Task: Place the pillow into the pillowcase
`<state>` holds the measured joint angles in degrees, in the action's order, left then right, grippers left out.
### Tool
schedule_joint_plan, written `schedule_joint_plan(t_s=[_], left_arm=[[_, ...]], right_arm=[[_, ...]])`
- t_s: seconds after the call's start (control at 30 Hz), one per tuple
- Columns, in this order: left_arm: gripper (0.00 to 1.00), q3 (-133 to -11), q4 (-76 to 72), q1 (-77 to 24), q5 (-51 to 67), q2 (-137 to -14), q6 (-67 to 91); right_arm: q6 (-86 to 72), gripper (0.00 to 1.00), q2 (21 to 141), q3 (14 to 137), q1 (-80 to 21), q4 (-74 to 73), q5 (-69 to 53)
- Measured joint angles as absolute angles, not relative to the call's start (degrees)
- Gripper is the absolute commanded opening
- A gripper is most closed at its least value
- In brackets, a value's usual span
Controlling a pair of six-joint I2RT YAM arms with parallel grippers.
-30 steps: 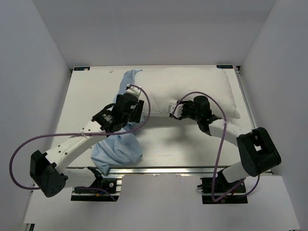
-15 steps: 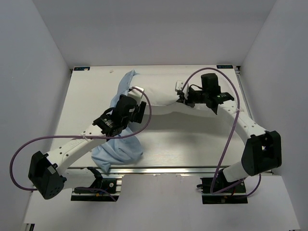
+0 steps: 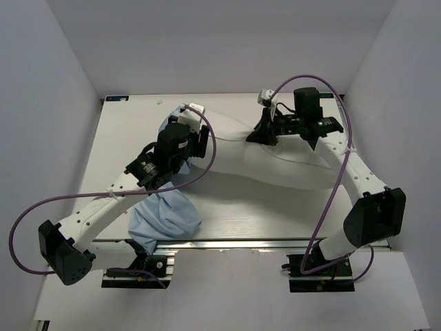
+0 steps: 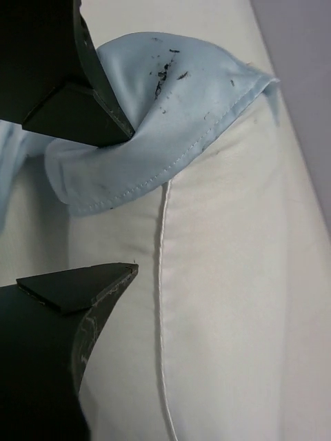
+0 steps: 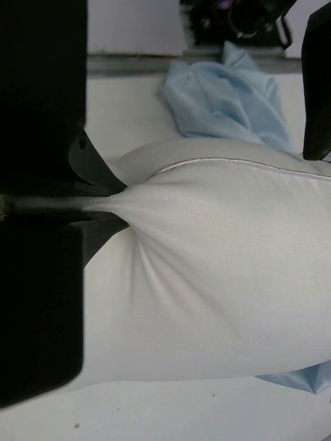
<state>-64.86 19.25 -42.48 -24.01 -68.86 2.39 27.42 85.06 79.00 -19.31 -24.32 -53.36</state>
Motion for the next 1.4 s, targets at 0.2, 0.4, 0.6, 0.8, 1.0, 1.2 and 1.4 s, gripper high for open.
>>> schedule_joint_plan(t_s=[0.2,0.4,0.6,0.8,1.0,1.2,1.4], left_arm=[[0.77,-76.42,19.38,-42.48,-22.87,-71.18,2.44],[0.81,-83.64,15.86,-42.50,-20.71,-74.85,2.61],[0.81,-83.81,14.52,-41.34,-19.99,-82.52,4.51],[0.79,-82.83,15.44,-39.75,-19.03,-84.09,8.40],[0.79,-71.77,16.64,-39.75,-19.42,-74.94,14.66],[0.78,-63.13,17.82,-39.75,-20.82,-67.18,22.00],[0.79,-59.33,18.20,-39.75,-21.65,-66.59,26.57]], right_arm=[[8.80,0.06,90.21,83.05,-16.27,-19.81,-61.10],[-8.69,0.07,96.27,83.29,-12.36,-12.32,-66.00],[-12.32,0.10,105.58,90.43,-8.99,-13.43,-66.17],[-12.80,0.22,113.86,101.86,-7.49,-13.80,-63.31],[-7.94,0.67,120.53,112.57,-6.76,-16.12,-56.60],[-3.79,0.89,123.37,118.34,-4.49,-16.80,-49.34],[2.68,0.89,122.06,122.87,-0.73,-15.97,-44.05]])
